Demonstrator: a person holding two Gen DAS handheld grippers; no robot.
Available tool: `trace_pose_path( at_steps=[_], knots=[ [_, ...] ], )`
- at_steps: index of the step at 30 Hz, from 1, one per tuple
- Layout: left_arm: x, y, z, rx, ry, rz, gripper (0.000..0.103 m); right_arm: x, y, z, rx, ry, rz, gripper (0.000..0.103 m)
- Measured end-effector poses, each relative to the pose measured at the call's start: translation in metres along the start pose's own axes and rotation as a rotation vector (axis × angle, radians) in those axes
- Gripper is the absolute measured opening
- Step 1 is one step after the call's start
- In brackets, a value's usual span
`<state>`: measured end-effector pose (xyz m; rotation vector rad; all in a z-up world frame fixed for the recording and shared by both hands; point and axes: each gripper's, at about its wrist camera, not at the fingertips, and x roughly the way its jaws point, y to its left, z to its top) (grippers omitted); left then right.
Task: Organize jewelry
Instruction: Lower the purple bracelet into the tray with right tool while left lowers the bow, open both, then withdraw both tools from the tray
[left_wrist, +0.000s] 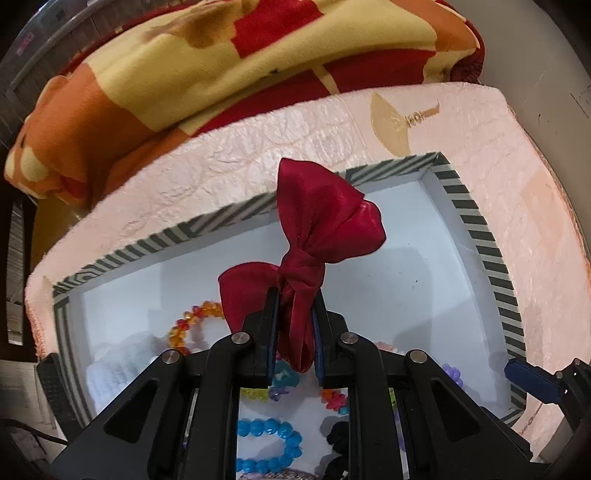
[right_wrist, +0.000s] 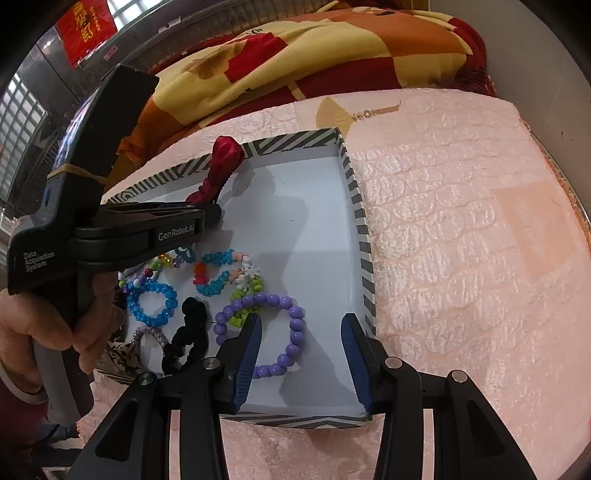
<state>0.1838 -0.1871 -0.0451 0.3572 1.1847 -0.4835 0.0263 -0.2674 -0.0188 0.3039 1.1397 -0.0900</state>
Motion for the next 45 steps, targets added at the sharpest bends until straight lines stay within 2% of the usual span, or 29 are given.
trace_pose_path(
  at_steps=[1, 3, 5, 8, 11, 14, 19, 26, 45],
  knots=[
    [0.002, 0.001, 0.000, -0.007, 0.003, -0.005, 0.014, 0.000, -0.001, 0.000, 0.005, 0.002, 0.003, 0.043],
    [0.004, 0.001, 0.000, -0.017, 0.011, -0.024, 0.020, -0.002, -0.002, 0.000, 0.010, -0.001, 0.002, 0.043],
    [0.005, 0.003, 0.000, -0.029, 0.019, -0.055, 0.038, -0.003, -0.002, 0.001, 0.012, -0.002, 0.003, 0.043],
    [-0.002, 0.007, -0.001, -0.046, 0.009, -0.090, 0.049, -0.007, 0.001, 0.002, 0.006, -0.008, 0.010, 0.044],
    [-0.012, 0.010, -0.006, -0.037, 0.000, -0.077, 0.050, -0.011, 0.007, 0.005, -0.010, -0.024, 0.007, 0.044],
    [-0.026, 0.016, -0.013, -0.036, -0.011, -0.025, 0.050, -0.015, 0.010, 0.007, -0.019, -0.037, -0.006, 0.045],
    [-0.052, 0.036, -0.029, -0.091, -0.054, 0.038, 0.050, -0.022, 0.012, 0.009, -0.007, -0.064, -0.024, 0.060],
    [-0.072, 0.055, -0.050, -0.142, -0.098, 0.109, 0.050, -0.019, 0.014, 0.011, 0.001, -0.054, -0.041, 0.060],
    [-0.095, 0.065, -0.084, -0.177, -0.114, 0.154, 0.050, -0.025, 0.037, 0.007, -0.036, -0.068, -0.079, 0.066]
  ],
)
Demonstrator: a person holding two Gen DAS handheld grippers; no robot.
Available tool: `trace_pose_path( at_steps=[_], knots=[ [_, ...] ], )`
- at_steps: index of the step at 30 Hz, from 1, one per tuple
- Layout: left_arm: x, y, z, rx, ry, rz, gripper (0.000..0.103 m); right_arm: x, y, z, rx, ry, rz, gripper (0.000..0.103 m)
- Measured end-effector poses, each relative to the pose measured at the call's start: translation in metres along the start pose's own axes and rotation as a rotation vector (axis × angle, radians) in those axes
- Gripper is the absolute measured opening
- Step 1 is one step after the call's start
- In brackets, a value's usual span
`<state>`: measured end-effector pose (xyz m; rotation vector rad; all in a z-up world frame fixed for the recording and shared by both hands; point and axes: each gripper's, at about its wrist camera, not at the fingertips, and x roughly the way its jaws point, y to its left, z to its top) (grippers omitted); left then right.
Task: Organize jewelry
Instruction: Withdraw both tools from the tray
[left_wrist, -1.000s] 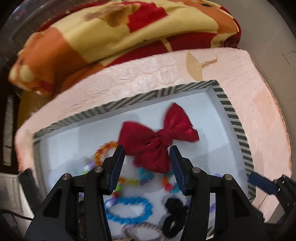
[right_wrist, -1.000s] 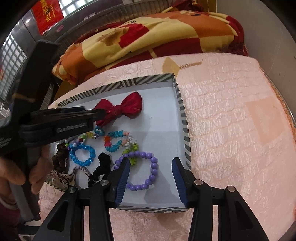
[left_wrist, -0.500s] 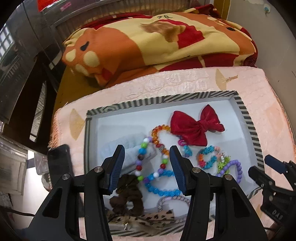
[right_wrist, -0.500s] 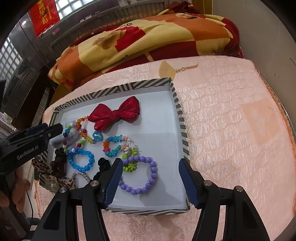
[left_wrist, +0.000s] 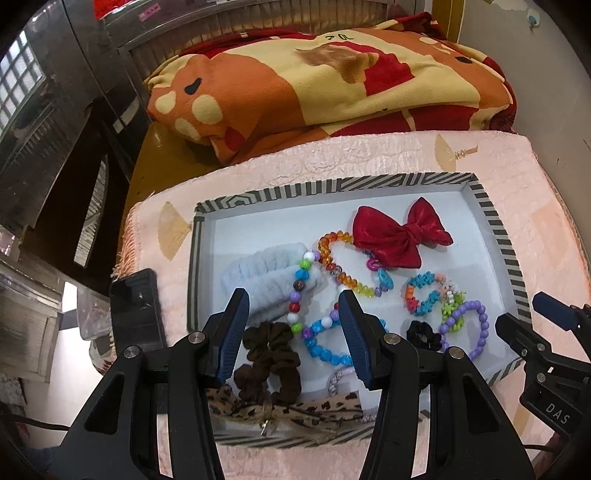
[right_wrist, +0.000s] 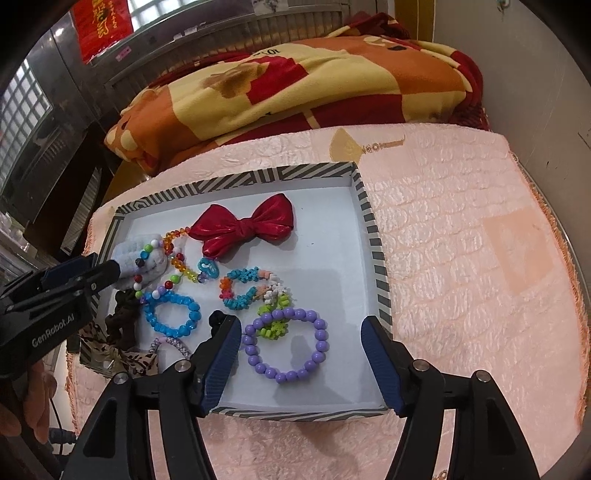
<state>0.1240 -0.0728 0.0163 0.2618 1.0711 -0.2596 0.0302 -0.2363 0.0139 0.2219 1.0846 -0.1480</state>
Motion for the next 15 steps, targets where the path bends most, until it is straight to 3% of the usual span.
trace_pose_path(
  at_steps=[15],
  knots=[
    [-0.033, 0.007, -0.050, -0.054, 0.005, 0.013, 0.050, -0.015, 0.021, -0.027, -0.038, -0.017, 0.004, 0.070]
  ],
)
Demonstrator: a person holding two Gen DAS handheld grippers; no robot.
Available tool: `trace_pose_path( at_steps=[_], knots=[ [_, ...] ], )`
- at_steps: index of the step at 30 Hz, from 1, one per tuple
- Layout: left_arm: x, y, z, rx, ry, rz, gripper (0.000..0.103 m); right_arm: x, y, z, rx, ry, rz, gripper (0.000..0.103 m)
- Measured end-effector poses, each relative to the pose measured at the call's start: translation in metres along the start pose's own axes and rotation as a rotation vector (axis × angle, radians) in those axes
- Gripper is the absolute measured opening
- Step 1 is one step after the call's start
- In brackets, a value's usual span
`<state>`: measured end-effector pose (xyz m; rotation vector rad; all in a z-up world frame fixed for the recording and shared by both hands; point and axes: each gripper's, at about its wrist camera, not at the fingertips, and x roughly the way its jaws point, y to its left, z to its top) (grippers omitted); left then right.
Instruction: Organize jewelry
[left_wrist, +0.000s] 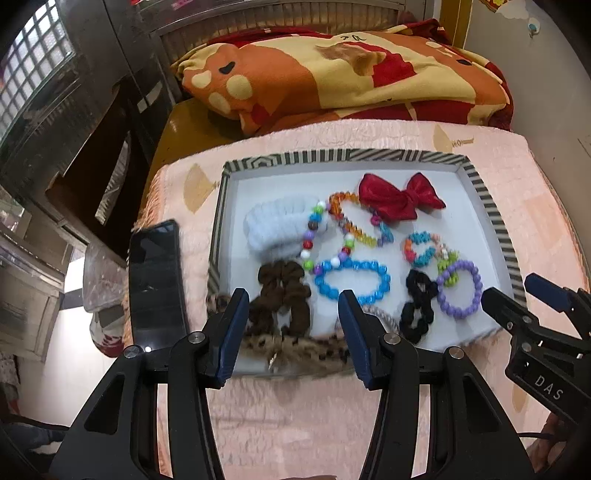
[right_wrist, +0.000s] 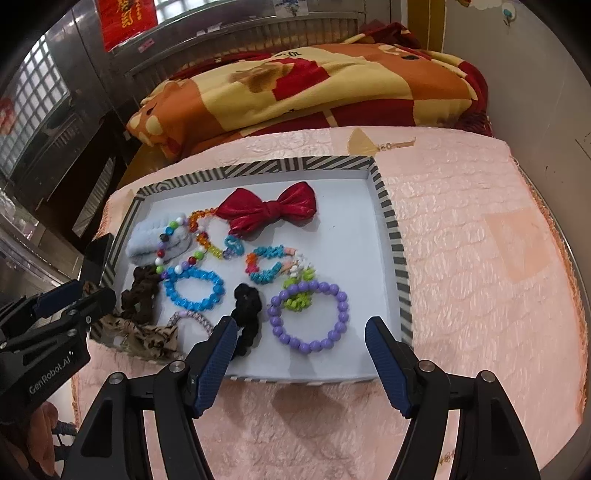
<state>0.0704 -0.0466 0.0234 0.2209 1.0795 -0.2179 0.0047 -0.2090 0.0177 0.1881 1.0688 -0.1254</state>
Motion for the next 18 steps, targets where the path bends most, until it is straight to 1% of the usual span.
trace_pose_path(
  at_steps=[6, 11, 18],
  knots=[
    [-0.015, 0.003, -0.017, -0.029, -0.013, 0.003, 0.050, -0.009, 0.004, -0.011, -0.007, -0.006, 0.007, 0.071],
    [-0.024, 0.005, -0.027, -0.048, -0.017, 0.007, 0.050, -0.019, 0.006, -0.020, -0.013, -0.016, 0.011, 0.073],
    [-0.038, 0.004, -0.041, -0.074, -0.027, 0.010, 0.050, -0.033, 0.009, -0.029, -0.025, -0.034, 0.021, 0.074]
  ],
)
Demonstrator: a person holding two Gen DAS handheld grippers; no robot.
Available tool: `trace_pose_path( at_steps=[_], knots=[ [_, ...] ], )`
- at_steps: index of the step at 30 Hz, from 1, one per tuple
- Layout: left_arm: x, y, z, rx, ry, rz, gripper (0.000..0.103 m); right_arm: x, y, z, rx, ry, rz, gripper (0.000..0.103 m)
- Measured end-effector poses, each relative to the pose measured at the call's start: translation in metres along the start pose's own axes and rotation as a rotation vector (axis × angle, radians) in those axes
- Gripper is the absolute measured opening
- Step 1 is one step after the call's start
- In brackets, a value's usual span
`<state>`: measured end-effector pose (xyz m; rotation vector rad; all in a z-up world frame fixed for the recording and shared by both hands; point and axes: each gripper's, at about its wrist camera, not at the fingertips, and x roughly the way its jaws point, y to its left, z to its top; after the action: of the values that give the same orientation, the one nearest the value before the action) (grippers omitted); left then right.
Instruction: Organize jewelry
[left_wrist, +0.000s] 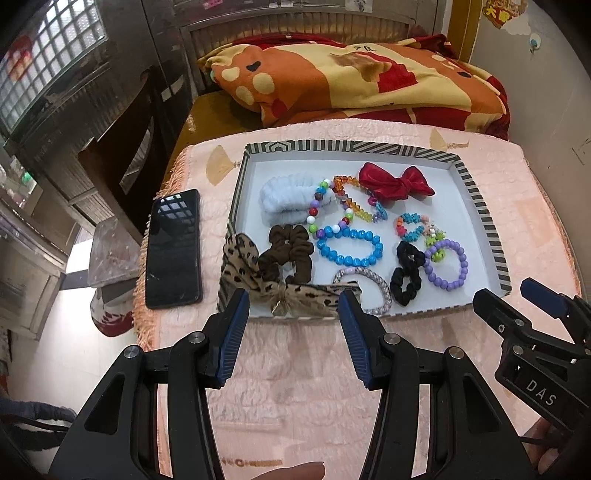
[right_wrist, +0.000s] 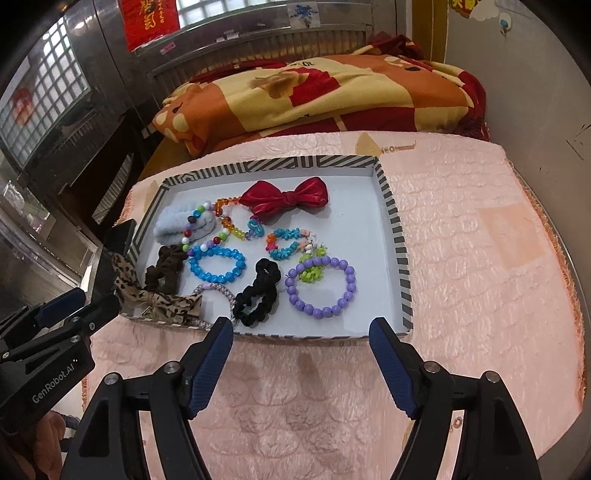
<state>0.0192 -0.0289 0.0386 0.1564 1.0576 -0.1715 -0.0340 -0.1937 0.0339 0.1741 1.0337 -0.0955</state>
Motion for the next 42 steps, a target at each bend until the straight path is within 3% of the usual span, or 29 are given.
trace_pose_path(
  at_steps=[20, 42],
  knots=[
    [-0.030, 0.000, -0.024, -0.057, -0.044, 0.029, 0.050, -0.017, 0.006, -0.008, -0.049, -0.018, 0.030, 0.075],
    [-0.023, -0.005, -0.021, -0.056, -0.025, 0.045, 0.050, -0.014, 0.003, -0.006, -0.055, -0.001, 0.033, 0.075]
  ],
)
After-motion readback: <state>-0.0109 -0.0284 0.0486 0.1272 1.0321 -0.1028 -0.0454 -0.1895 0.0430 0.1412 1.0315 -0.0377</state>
